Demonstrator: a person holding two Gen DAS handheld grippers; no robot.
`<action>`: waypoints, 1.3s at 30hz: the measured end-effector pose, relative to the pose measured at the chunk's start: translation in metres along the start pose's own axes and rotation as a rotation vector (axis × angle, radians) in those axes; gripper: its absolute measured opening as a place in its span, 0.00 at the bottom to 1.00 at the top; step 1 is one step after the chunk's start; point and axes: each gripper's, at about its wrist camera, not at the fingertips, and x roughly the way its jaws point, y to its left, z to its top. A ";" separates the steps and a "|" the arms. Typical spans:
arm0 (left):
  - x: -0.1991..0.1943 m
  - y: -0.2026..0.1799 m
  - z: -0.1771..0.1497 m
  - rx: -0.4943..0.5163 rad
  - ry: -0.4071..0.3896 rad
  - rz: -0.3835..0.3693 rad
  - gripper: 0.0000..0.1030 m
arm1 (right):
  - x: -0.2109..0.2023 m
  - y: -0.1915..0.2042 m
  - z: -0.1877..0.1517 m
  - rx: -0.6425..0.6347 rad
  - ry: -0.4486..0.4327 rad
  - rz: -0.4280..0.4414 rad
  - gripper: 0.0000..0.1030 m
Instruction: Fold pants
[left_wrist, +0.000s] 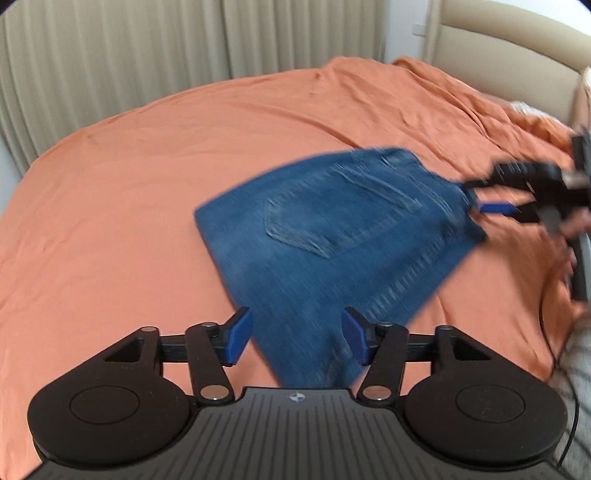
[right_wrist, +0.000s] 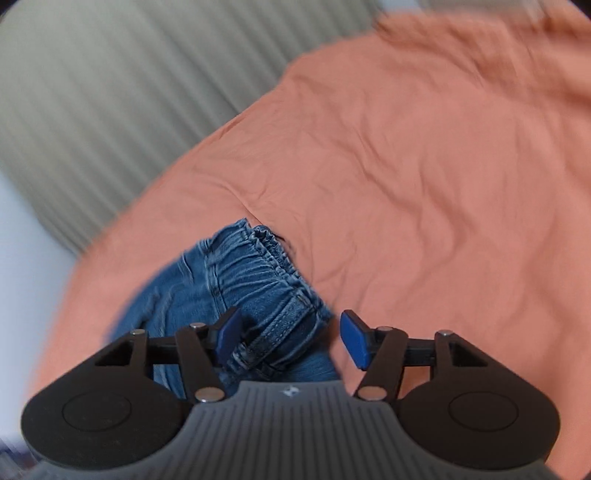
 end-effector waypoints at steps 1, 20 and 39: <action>0.000 -0.006 -0.006 0.015 0.010 0.006 0.66 | 0.005 -0.009 0.003 0.053 0.017 0.042 0.55; 0.022 -0.040 -0.032 0.317 0.104 0.236 0.19 | 0.011 -0.021 -0.001 0.072 0.013 0.089 0.10; 0.043 0.024 -0.026 -0.004 0.361 0.054 0.17 | 0.024 -0.013 -0.007 -0.019 0.062 -0.016 0.21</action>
